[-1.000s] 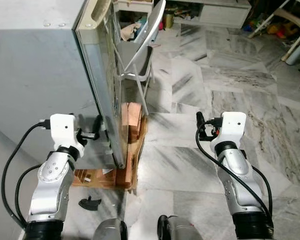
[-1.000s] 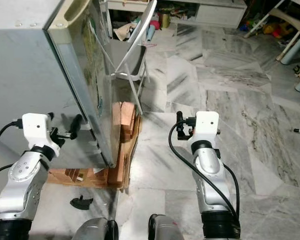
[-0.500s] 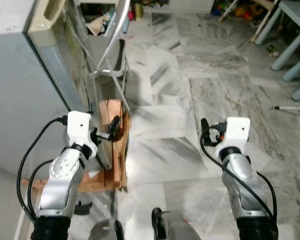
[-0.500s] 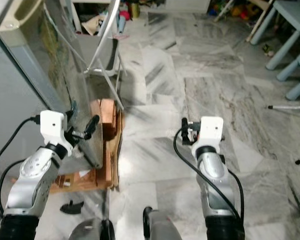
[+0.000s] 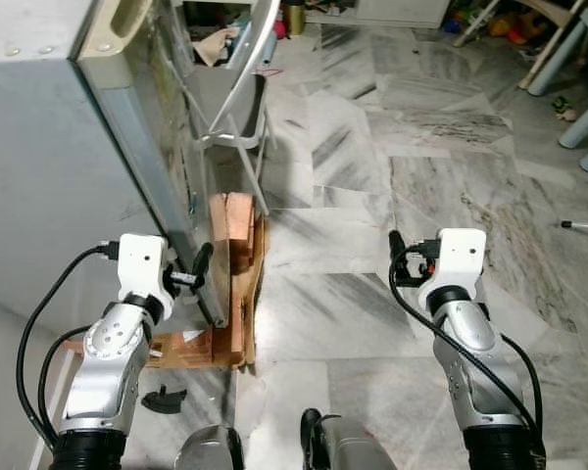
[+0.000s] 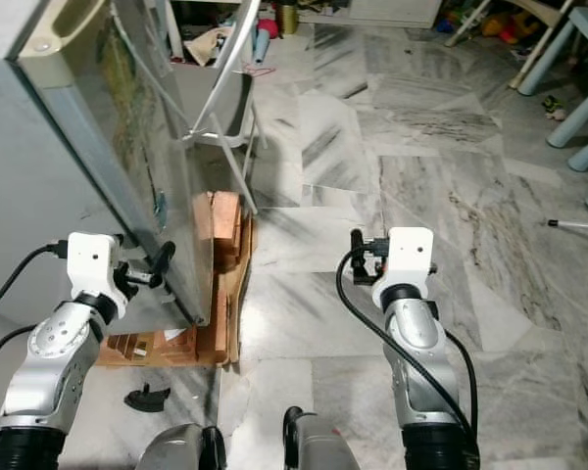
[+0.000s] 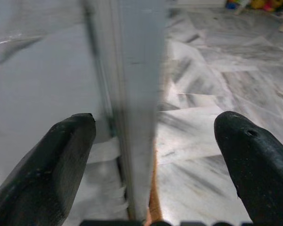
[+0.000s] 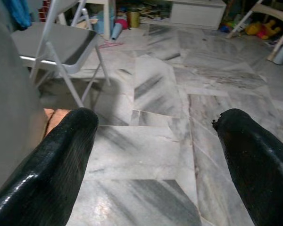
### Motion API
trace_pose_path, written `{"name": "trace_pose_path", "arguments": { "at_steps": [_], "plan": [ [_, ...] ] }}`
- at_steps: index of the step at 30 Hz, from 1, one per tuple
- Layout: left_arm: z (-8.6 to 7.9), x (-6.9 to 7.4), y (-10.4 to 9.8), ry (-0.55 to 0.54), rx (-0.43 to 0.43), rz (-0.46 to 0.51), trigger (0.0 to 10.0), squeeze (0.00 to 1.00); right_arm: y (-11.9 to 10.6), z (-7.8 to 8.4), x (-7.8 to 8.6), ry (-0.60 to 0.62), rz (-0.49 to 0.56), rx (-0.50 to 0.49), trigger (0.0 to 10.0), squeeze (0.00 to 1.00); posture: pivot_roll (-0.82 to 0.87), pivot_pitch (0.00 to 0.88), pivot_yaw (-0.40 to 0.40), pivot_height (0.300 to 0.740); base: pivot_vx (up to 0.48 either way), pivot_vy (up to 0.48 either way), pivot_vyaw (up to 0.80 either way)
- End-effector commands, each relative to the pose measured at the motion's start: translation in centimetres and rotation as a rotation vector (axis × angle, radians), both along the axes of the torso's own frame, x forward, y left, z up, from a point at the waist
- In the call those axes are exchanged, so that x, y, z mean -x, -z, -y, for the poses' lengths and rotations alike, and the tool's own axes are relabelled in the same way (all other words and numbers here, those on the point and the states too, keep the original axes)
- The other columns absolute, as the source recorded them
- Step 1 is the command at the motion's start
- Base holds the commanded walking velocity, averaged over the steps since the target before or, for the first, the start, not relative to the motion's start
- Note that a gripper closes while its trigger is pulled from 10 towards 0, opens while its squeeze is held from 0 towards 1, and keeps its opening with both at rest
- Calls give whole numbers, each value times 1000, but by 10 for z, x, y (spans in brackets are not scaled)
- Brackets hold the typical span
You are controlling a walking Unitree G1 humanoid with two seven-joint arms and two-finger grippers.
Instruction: Restocking fridge
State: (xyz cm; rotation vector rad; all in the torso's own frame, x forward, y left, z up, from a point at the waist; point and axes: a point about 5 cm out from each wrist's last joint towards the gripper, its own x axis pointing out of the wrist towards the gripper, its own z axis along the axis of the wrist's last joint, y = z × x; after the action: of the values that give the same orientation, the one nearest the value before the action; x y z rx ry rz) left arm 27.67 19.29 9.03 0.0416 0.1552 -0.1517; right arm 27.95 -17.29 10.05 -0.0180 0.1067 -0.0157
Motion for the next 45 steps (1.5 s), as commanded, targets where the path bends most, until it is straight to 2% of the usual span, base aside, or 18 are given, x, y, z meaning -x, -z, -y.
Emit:
{"name": "trace_pose_path", "arguments": {
  "at_steps": [1,15,20,24,33,35,37,40,41,43,45],
  "plan": [
    [2,-5,-4,12,7,21,10000,0,-2,0,1,3,7,2,10000,0,-14,149,-44,740,0,0,0],
    [3,-26,-9,14,-8,42,10000,0,1,3,10,13,-7,8,10000,0,-35,151,-36,740,0,0,0],
    [4,-38,-12,17,-1,52,10000,0,1,6,10,34,-11,7,10000,0,-46,153,-33,740,0,0,0],
    [14,-46,-18,64,10,76,10000,0,0,9,11,41,-11,11,10000,0,-57,152,-30,740,0,0,0],
    [32,-45,-17,135,18,86,10000,0,1,9,12,46,-15,12,10000,0,-57,155,-28,740,0,0,0],
    [33,-48,-17,114,4,89,10000,0,1,8,12,43,-17,11,10000,0,-57,155,-28,740,0,0,0],
    [30,-57,-18,46,-51,93,10000,0,2,7,12,40,-20,10,10000,0,-50,157,-33,740,0,0,0],
    [26,-69,-19,-41,-74,71,10000,0,1,7,12,36,-21,12,10000,0,-48,155,-34,740,0,0,0],
    [26,-69,-19,-41,-74,71,10000,0,1,7,12,36,-21,12,10000,0,-48,155,-34,740,0,0,0],
    [26,-87,-34,-133,-22,85,10000,0,3,14,14,42,-32,24,10000,0,-58,151,-35,740,0,0,0],
    [27,-90,-38,-145,-8,91,10000,0,4,16,15,44,-35,28,10000,0,-58,151,-35,740,0,0,0]
  ]
}}
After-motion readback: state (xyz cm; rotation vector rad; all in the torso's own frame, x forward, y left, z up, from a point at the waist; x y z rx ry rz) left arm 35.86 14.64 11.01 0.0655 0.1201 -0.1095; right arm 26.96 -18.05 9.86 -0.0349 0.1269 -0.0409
